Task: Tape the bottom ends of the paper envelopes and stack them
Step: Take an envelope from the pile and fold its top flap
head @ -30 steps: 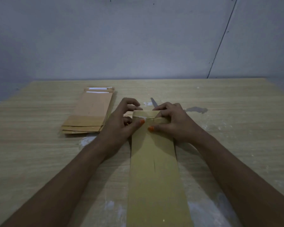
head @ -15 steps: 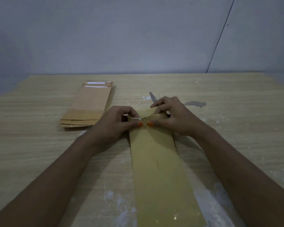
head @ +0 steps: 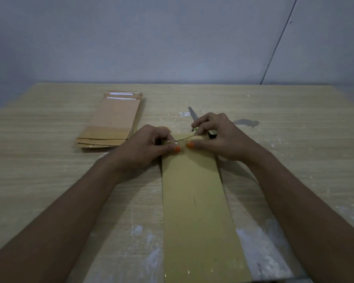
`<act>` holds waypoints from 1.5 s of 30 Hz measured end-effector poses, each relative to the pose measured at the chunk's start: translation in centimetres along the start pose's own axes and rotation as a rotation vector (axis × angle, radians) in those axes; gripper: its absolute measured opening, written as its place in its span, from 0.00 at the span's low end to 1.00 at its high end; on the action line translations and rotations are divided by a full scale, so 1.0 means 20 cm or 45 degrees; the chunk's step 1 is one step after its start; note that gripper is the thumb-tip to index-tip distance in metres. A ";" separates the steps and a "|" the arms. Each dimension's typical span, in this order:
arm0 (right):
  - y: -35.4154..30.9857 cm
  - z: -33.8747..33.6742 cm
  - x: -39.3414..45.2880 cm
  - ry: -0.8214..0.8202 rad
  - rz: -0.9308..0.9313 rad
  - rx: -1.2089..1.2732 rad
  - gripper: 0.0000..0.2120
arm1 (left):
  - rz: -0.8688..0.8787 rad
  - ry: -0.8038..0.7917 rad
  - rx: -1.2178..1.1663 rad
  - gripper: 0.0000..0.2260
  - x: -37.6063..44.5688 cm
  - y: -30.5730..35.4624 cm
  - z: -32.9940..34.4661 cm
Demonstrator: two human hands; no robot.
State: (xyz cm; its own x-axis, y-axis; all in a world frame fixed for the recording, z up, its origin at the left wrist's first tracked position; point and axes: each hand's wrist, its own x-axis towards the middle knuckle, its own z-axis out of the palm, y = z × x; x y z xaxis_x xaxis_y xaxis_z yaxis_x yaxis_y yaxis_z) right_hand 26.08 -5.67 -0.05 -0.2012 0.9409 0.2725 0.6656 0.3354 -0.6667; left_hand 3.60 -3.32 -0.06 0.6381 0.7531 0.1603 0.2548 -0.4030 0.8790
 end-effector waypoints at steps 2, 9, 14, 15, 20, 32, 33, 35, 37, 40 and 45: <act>0.01 -0.01 0.00 -0.031 0.019 0.037 0.11 | -0.006 0.002 -0.011 0.05 0.00 -0.01 0.00; -0.01 0.00 0.00 -0.111 -0.019 0.056 0.10 | -0.044 -0.064 0.128 0.07 0.01 0.00 -0.03; -0.01 0.00 -0.01 -0.150 -0.014 0.063 0.10 | -0.054 -0.090 0.029 0.18 -0.01 0.01 -0.02; -0.02 0.00 -0.01 -0.143 0.004 0.073 0.10 | -0.056 -0.100 -0.004 0.17 -0.01 0.02 -0.02; -0.03 -0.02 -0.02 -0.124 0.033 0.128 0.09 | -0.022 -0.118 -0.098 0.13 -0.02 0.03 0.00; -0.07 0.01 -0.03 0.136 0.197 0.773 0.17 | -0.065 0.308 -0.582 0.14 0.01 0.02 0.05; -0.07 0.01 -0.03 0.148 0.252 0.846 0.19 | -0.091 0.334 -0.622 0.19 0.01 0.02 0.05; -0.09 0.01 -0.02 0.167 0.334 0.952 0.17 | -0.172 0.389 -0.655 0.24 0.02 0.03 0.04; -0.09 0.02 -0.02 0.162 0.350 1.000 0.12 | -0.220 0.384 -0.652 0.18 0.01 0.05 0.04; -0.09 0.01 -0.02 0.157 0.357 1.035 0.09 | -0.214 0.351 -0.633 0.07 0.01 0.05 0.04; -0.09 0.01 -0.02 0.135 0.335 1.064 0.11 | -0.130 0.380 -0.614 0.09 0.02 0.03 0.03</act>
State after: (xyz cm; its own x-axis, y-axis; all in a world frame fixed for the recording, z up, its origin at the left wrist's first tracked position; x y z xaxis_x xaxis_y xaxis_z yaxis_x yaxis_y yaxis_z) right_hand 24.75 -6.60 0.92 -0.0199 0.9971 0.0740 -0.0710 0.0724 -0.9948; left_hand 4.52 -3.61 0.22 0.3768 0.9182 0.1220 -0.1002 -0.0906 0.9908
